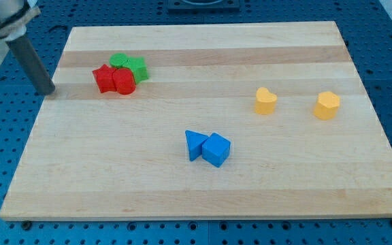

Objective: Slide the red circle to the blue triangle and the blue cube at the center

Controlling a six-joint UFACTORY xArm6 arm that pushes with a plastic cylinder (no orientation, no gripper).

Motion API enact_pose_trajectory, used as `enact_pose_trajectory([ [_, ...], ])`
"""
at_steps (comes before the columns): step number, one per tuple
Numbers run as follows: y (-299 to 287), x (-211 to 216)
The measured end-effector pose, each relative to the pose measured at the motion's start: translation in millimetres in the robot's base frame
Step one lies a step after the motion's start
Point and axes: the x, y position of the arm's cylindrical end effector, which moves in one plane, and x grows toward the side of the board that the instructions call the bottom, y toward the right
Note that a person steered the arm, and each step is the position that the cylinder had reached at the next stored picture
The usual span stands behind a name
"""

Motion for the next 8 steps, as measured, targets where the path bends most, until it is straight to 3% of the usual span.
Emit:
enact_pose_trajectory([
  [3, 67.3, -35.5],
  [4, 91.4, -12.6],
  [6, 126.9, -37.5],
  [8, 147.5, -27.8],
])
